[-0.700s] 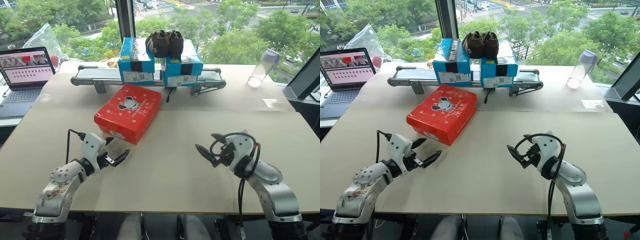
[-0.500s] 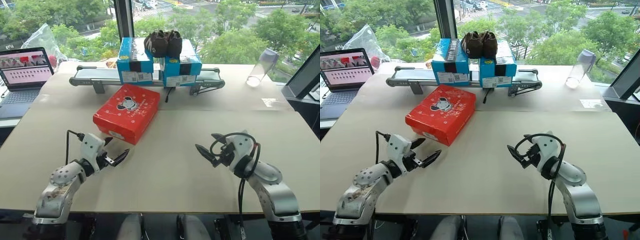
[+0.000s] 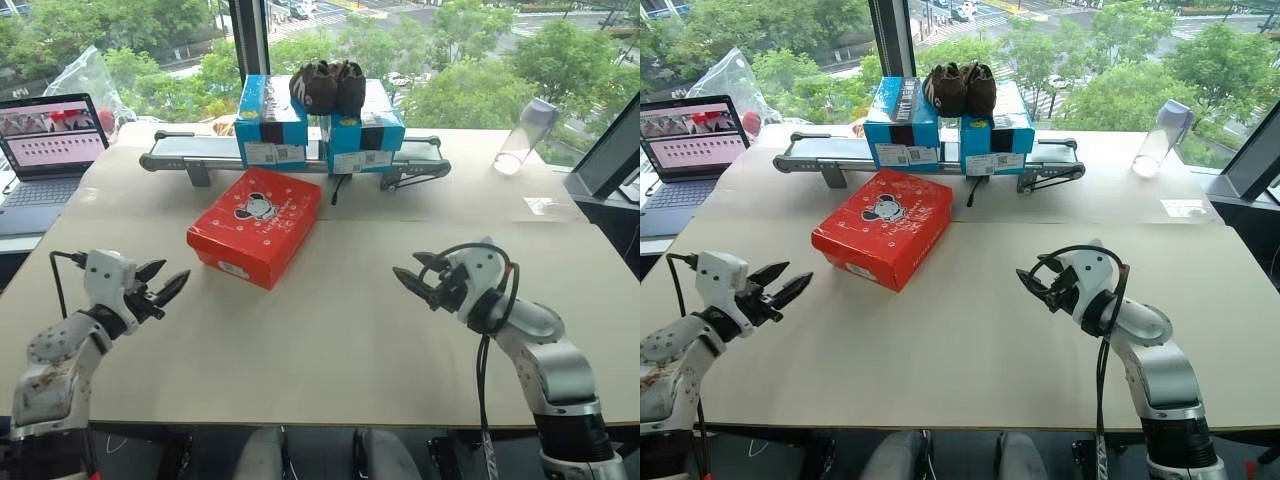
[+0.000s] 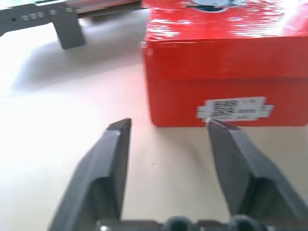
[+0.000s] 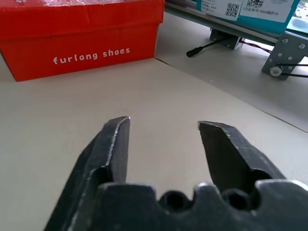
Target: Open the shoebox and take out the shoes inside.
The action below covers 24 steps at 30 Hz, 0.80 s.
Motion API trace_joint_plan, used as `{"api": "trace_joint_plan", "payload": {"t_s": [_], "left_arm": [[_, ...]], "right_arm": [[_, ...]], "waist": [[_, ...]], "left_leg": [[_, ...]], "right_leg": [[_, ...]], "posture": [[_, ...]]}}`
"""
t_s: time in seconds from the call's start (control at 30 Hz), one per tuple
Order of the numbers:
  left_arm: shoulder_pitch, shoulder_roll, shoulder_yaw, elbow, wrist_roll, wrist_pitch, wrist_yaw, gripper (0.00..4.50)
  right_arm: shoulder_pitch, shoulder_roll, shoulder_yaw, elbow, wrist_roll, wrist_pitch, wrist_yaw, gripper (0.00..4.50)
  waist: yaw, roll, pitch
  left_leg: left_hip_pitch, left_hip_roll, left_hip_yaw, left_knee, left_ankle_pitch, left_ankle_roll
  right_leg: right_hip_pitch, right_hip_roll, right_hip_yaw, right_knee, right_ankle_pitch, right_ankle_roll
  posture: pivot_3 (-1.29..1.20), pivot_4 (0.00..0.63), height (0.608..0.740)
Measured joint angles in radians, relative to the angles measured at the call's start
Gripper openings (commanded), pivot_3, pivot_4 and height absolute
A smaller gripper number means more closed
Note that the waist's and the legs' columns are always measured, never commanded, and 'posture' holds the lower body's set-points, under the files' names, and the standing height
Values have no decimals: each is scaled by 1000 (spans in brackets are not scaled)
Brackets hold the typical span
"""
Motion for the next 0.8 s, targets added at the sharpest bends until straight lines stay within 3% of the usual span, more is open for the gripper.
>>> {"api": "trace_joint_plan", "payload": {"t_s": [0.07, 0.13, 0.2, 0.4, 0.47, 0.8], "left_arm": [[-23, 5, 9, 40, 7, -17, 11, 605], [-53, 9, 10, 83, 24, -29, 28, 18], [-108, 14, 8, 154, 56, -46, 63, 0], [-298, 8, -61, 385, 189, -139, 177, 0], [-357, -8, -97, 449, 222, -170, 198, 0], [-585, -97, -232, 805, 332, -361, 224, 0]], "right_arm": [[-7, 7, 10, 5, -1, 6, -6, 863], [-26, 23, 18, 21, -5, 16, -22, 299], [-58, 47, 29, 42, -16, 31, -54, 100], [-119, 132, 117, 162, -95, 47, -137, 100], [-126, 154, 143, 195, -118, 47, -154, 100], [-316, 259, 213, 398, -171, 22, -168, 100]], "waist": [[0, 0, 0], [0, 0, 0], [0, -1, 0], [2, -3, 0], [1, -3, 0], [-20, -3, 1]], "left_leg": [[0, 0, 0, 0, 0, 0], [0, 0, 0, 0, 0, 0], [0, 0, 0, 0, 0, 0], [0, 1, 1, 0, 0, 0], [0, 0, 1, 0, 0, 0], [-1, 1, 2, 0, 0, 0]], "right_leg": [[0, 0, 0, 0, 0, 0], [0, 0, 0, 0, 0, 0], [0, 1, 0, 0, 1, 0], [0, 2, 0, 0, 3, 1], [0, 1, 0, 0, 6, 7], [-1, 3, 2, 0, 8, 8]], "posture": [[0, 150, 740], [0, 150, 740], [0, 150, 740], [0, 150, 740], [0, 150, 740], [0, 150, 740]]}}
